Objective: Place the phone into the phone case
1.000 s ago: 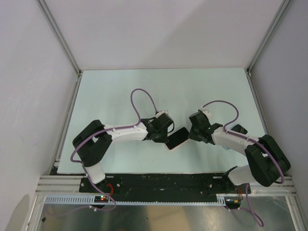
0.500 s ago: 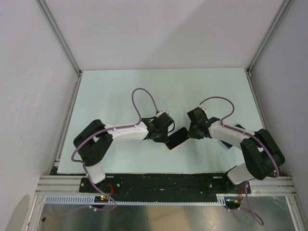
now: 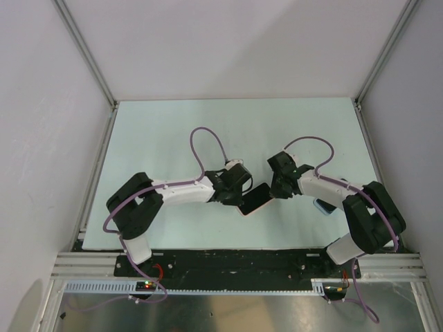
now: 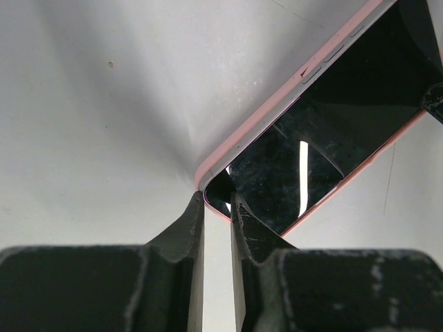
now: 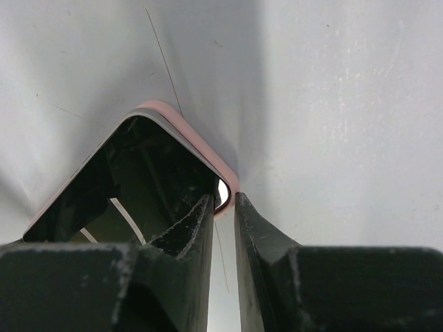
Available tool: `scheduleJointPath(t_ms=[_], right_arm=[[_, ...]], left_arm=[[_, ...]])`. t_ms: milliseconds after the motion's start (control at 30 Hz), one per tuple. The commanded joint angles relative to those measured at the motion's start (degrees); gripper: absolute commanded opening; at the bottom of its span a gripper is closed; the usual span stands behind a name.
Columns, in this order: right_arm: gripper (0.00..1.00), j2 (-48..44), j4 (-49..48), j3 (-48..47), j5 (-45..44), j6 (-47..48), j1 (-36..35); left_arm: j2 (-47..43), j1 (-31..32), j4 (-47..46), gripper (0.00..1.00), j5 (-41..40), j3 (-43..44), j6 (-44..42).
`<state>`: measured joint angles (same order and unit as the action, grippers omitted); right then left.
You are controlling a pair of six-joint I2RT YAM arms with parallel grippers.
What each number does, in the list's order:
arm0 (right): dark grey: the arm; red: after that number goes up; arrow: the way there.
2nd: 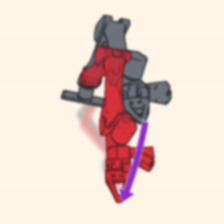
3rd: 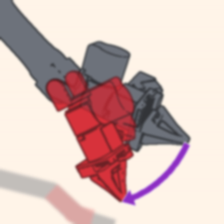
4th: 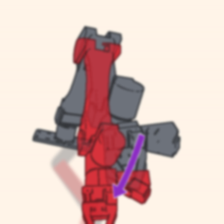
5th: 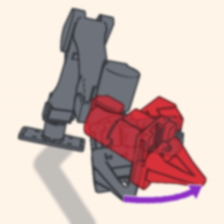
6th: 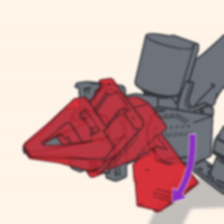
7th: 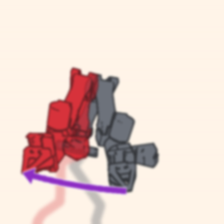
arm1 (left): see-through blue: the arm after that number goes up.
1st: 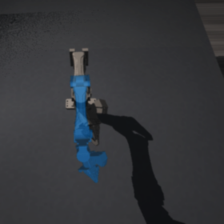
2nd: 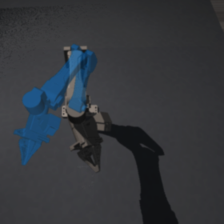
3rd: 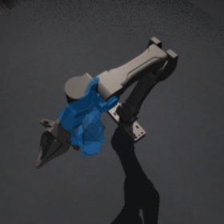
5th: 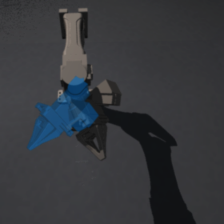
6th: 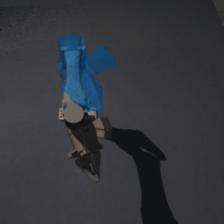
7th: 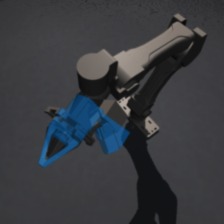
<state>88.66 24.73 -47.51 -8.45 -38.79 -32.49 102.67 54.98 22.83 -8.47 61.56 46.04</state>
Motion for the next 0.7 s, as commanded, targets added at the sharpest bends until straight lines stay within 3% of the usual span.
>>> scheduleJointPath(t_ms=[0, 200, 433, 667], right_arm=[[0.21, 7.4, -17.2, 0.9, 5.7, -1.8, -1.9], [0.24, 6.0, -15.1, 0.3, 4.4, -1.5, -0.7], [0.36, 1.2, -12.8, 0.3, 3.9, -0.7, 1.7], [0.39, -4.5, -10.5, -0.3, 4.5, 0.3, 3.4]], left_arm=[[9.9, 4.4, -7.7, 0.0, 5.9, -5.5, 3.1], [2.5, 3.3, -6.3, 0.0, 4.2, -5.5, 1.0], [-2.3, 2.9, -4.2, 0.08, 4.3, -2.6, -1.0], [-6.1, 2.0, -2.2, 0.16, 4.2, 0.6, -2.3]])
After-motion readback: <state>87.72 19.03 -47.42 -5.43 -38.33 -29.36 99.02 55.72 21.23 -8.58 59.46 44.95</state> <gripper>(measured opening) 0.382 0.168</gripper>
